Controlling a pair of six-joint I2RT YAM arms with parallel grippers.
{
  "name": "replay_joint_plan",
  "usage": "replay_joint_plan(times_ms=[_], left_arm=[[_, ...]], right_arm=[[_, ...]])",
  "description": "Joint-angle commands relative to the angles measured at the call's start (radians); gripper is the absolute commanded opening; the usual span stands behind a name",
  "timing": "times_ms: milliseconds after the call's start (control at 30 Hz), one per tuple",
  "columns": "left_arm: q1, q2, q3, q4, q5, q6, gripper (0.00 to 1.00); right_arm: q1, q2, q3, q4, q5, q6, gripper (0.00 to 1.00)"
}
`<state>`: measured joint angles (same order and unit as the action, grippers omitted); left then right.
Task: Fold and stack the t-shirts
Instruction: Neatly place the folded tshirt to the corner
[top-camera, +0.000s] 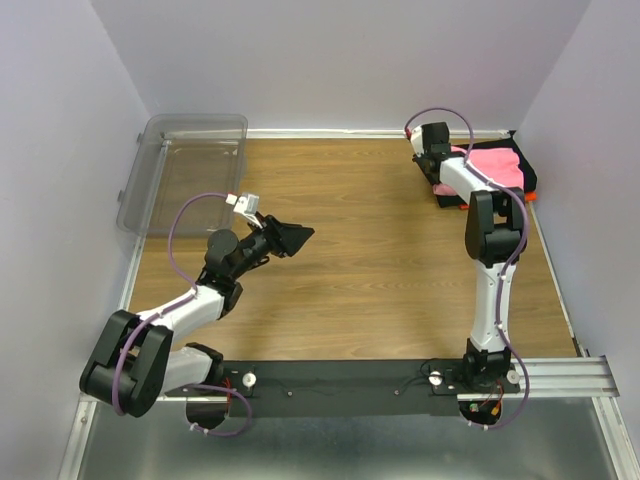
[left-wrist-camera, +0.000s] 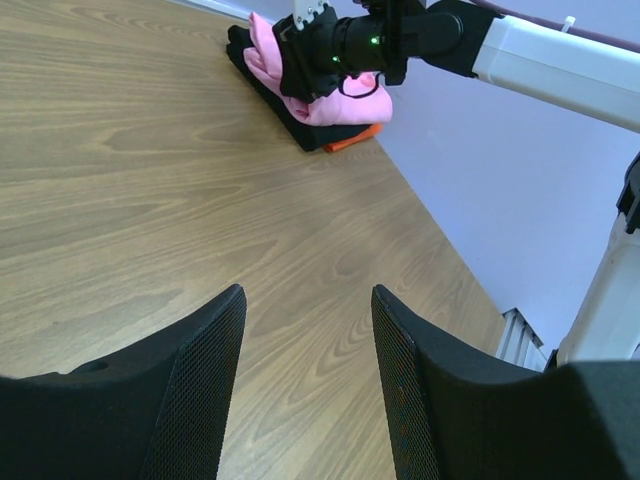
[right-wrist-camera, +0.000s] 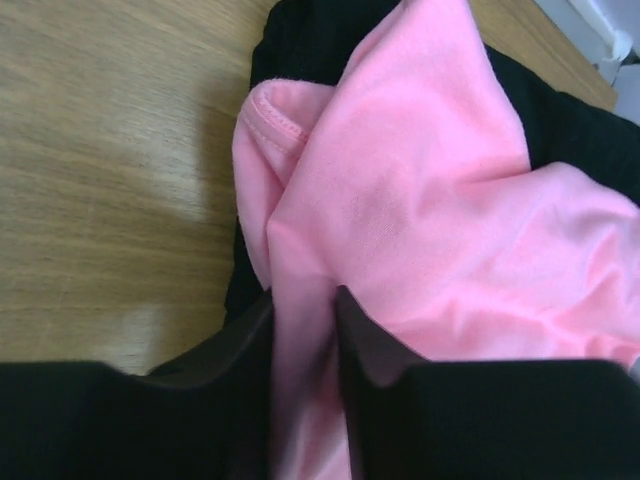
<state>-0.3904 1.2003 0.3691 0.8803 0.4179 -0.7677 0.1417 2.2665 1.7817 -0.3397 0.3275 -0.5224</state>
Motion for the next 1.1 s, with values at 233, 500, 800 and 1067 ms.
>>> replay_joint_plan(times_ms=[233, 500, 800, 1067], left_arm=[[-0.002, -0.048, -0.03, -0.001, 0.005, 0.018, 0.61], [-0.002, -0.061, -0.038, -0.007, 0.009, 0.019, 0.61], [-0.002, -0.064, -0.045, -0.009, 0.005, 0.019, 0.61], [-0.002, -0.077, -0.047, -0.029, 0.001, 0.034, 0.61]], right_arm=[[0.03, -0.082, -0.056, 0.016, 0.041, -0.022, 0.27], [0.035, -0.099, -0.096, 0.016, 0.03, -0.021, 0.44], [0.052, -0.047, -0.067, 0.016, 0.038, -0.005, 0.62], [0.059, -0.032, -0.061, 0.016, 0.045, 0.001, 0.11]])
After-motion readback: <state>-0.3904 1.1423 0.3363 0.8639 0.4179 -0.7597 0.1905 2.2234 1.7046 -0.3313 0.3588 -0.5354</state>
